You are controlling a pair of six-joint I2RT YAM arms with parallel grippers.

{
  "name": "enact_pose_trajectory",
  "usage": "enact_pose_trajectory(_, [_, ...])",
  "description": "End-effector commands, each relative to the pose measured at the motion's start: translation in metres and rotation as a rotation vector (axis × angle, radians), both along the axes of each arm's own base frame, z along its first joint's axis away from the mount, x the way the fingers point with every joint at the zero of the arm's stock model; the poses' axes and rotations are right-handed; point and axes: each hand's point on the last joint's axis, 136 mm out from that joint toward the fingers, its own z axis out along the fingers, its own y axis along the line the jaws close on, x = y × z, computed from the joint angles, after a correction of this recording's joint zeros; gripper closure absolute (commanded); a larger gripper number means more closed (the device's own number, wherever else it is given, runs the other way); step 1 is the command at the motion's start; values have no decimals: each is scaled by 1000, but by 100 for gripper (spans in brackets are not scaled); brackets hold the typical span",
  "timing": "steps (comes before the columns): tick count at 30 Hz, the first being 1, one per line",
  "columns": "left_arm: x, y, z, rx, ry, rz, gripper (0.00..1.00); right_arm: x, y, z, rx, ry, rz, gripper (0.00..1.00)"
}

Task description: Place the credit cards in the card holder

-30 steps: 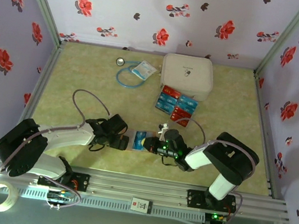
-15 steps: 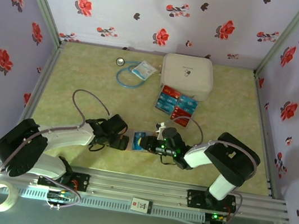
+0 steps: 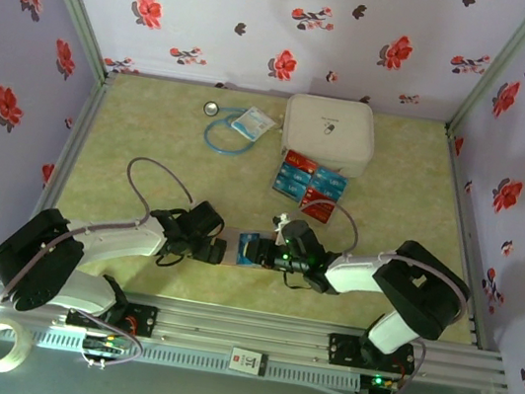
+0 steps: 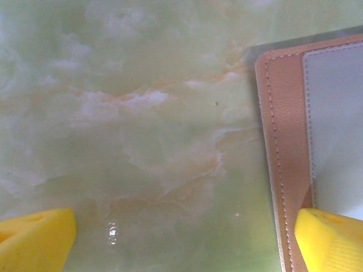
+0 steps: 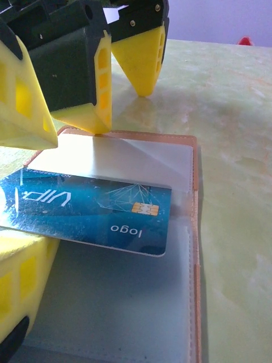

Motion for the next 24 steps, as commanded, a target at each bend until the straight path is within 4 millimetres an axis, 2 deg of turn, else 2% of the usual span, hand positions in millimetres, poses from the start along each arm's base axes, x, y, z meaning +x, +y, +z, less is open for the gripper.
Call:
enact_pose_trajectory(1, [-4, 7, -8, 23, 8, 12, 0, -5, -9, -20, -92, 22, 0, 61])
enact_pose_trajectory(9, [-4, 7, -8, 21, 7, 13, 0, -1, 0, -17, -85, 14, 4, 60])
enact_pose_trajectory(24, [-5, 7, -9, 20, 10, 11, 0, 2, -10, -23, -121, 6, -40, 67])
